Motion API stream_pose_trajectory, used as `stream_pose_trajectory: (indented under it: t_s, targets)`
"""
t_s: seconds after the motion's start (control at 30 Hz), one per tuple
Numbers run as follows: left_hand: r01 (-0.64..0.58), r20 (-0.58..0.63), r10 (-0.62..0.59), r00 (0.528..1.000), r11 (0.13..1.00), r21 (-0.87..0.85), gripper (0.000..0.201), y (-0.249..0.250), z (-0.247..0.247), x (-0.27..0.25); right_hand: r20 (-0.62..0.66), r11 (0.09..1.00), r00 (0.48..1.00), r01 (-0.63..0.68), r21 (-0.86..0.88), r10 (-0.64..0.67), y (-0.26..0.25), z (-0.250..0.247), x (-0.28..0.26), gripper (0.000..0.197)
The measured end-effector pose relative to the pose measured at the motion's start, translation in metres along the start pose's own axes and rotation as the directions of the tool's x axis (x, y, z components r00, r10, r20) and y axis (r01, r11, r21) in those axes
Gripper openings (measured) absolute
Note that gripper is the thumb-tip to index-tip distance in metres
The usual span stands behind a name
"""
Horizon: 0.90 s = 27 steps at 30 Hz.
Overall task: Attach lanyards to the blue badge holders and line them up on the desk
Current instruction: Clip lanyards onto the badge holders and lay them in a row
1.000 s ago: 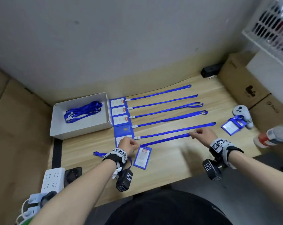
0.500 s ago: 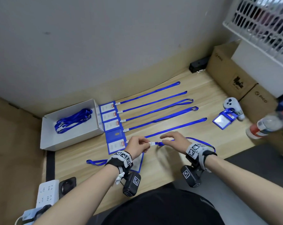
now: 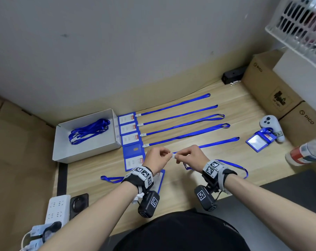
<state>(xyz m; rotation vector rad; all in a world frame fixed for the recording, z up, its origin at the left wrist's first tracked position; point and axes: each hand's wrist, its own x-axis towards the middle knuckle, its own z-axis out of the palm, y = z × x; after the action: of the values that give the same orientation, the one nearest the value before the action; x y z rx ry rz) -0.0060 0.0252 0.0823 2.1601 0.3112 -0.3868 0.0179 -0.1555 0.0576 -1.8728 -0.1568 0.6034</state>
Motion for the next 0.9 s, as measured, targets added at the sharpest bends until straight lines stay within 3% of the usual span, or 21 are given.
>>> stream_pose_trajectory:
  t_s: [0.13, 0.33, 0.6, 0.73, 0.8, 0.9]
  targets:
    - [-0.042, -0.017, 0.044, 0.999, 0.993, 0.109, 0.023, 0.004, -0.005, -0.002, -0.042, 0.999, 0.998, 0.044, -0.024, -0.045, -0.006, -0.002, 0.003, 0.022]
    - [-0.066, -0.019, 0.07, 0.997, 0.986, 0.154, 0.02, 0.004, -0.007, -0.002, -0.005, 0.999, 0.999, 0.036, -0.021, -0.036, -0.011, 0.001, 0.002, 0.018]
    - [0.033, 0.178, -0.02, 0.984, 0.997, -0.066, 0.016, -0.024, -0.009, -0.009, 0.1, 0.997, 0.992, -0.073, 0.0, 0.072, 0.002, 0.008, 0.009, 0.014]
    - [0.029, 0.244, -0.019, 0.97, 0.999, -0.036, 0.015, -0.046, -0.002, -0.014, 0.178, 0.993, 0.978, -0.096, -0.075, 0.108, 0.018, 0.021, 0.013, 0.019]
    - [0.051, 0.21, -0.046, 0.977, 0.999, -0.015, 0.016, -0.061, 0.003, -0.015, 0.176, 0.989, 0.975, -0.117, -0.092, 0.132, 0.031, 0.025, 0.014, 0.021]
    - [0.142, 0.041, -0.148, 0.988, 0.983, 0.119, 0.021, -0.088, 0.008, -0.013, 0.143, 0.979, 0.969, -0.197, -0.061, 0.204, 0.043, 0.027, 0.014, 0.017]
